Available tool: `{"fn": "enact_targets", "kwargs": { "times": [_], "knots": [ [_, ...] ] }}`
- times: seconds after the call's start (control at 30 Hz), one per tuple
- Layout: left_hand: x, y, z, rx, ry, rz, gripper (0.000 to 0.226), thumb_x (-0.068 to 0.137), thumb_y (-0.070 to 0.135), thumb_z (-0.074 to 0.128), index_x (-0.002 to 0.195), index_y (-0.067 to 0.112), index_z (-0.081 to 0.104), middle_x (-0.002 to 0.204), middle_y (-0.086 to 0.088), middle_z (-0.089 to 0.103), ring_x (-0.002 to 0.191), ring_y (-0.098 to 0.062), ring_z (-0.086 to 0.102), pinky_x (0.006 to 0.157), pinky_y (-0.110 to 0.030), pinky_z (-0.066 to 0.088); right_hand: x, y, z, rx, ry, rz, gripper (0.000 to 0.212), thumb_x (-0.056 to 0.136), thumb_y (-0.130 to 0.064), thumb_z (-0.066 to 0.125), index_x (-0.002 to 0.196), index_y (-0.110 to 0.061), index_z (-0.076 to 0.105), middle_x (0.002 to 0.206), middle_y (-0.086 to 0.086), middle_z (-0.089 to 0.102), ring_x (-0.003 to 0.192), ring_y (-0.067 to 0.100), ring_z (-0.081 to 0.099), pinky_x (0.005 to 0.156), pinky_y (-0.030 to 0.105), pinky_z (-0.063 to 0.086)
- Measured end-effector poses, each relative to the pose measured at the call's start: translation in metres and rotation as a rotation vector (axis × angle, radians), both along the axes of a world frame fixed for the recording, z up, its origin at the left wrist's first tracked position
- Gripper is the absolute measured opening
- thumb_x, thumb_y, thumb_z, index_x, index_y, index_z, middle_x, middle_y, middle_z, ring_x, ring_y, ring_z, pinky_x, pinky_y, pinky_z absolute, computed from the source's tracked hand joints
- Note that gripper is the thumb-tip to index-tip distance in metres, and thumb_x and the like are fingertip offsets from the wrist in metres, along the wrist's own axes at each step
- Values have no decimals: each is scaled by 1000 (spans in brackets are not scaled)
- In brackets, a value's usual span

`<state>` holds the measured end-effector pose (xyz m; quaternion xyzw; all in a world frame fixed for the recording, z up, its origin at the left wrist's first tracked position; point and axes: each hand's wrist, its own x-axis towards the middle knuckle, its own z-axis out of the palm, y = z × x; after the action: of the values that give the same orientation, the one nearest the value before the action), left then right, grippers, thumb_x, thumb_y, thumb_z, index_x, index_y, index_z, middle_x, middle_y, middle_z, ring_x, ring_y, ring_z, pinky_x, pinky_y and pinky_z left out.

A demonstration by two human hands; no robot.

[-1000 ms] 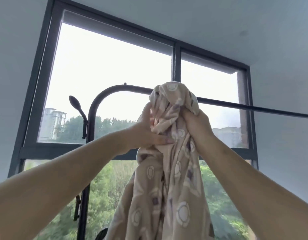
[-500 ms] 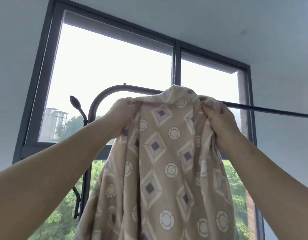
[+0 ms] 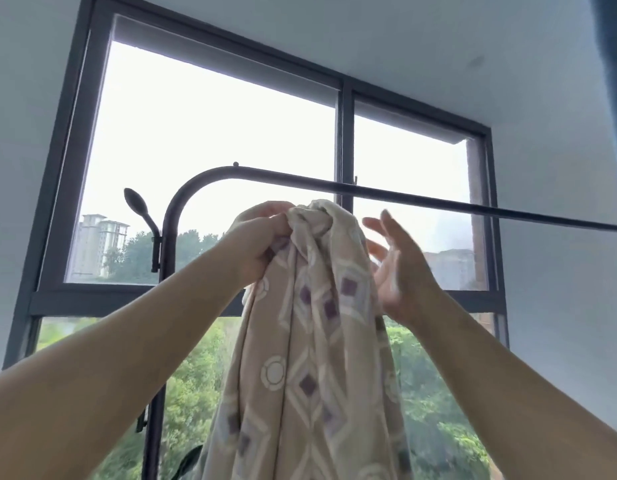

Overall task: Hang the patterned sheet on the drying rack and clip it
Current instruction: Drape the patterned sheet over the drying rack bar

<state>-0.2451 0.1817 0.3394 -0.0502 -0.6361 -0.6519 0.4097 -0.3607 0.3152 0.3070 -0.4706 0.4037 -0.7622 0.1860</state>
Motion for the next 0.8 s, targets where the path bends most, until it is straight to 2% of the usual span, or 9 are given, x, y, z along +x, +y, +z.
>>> {"fn": "enact_targets", "kwargs": {
  "times": [0.03,0.1,0.23,0.4,0.5,0.57,0.63,0.7,0.8],
  "knots": [
    [0,1,1,-15,29,-11,24,87,-5,53,73,13,59,45,0,55,34,-8,50,38,-15,43,-1,-2,-4,119,82,-37,59,65,-51,73,108,-15,56,104,5,62,93,22,61,75,36,53],
    [2,2,7,-47,52,-28,27,88,-6,50,71,14,57,43,1,55,33,-8,49,35,-15,41,0,-3,-9,335,204,23,38,75,-43,68,93,-10,61,79,0,68,69,13,66,57,24,52],
    [9,-10,12,-152,17,-42,31,89,-9,46,69,13,57,46,2,55,36,-8,47,36,-16,40,-6,-4,-8,488,283,-74,21,82,-24,66,92,-5,64,83,6,64,67,15,60,61,28,55],
    [12,-25,6,-194,-84,-105,41,76,-15,36,52,11,56,55,-2,58,46,-13,53,42,-17,45,-9,-13,1,137,254,-430,21,91,-13,58,71,-14,50,67,6,55,63,20,55,54,24,47],
    [11,-26,-5,-154,-189,-235,8,73,12,55,78,14,61,87,-4,61,78,-21,57,65,-29,50,-4,-12,13,-37,239,-521,27,93,-11,51,67,-17,50,73,9,55,73,23,52,65,35,41],
    [1,-31,-18,-255,-434,-189,37,72,43,67,102,22,62,109,-5,54,103,-29,51,84,-43,49,7,-12,20,-91,238,-497,27,93,-9,49,68,-18,52,72,6,56,71,21,52,66,35,41],
    [-12,-32,-30,-431,-670,-291,47,78,45,67,114,15,63,120,-11,54,111,-31,51,99,-54,41,18,-15,24,-125,283,-486,28,91,-3,46,68,-18,52,70,3,55,67,17,52,65,32,42],
    [-20,-30,-35,-416,-713,-305,19,91,18,55,95,5,68,99,-10,66,88,-24,64,89,-40,52,26,-19,22,-113,339,-491,28,90,1,46,70,-18,53,74,4,55,68,17,53,66,31,43],
    [-27,-28,-34,-292,-627,-116,13,87,-3,54,78,3,62,74,-7,57,67,-17,53,78,-32,49,28,-21,12,-24,445,-503,26,91,-3,51,75,-22,58,82,4,58,71,17,55,69,29,47]
  ]
}}
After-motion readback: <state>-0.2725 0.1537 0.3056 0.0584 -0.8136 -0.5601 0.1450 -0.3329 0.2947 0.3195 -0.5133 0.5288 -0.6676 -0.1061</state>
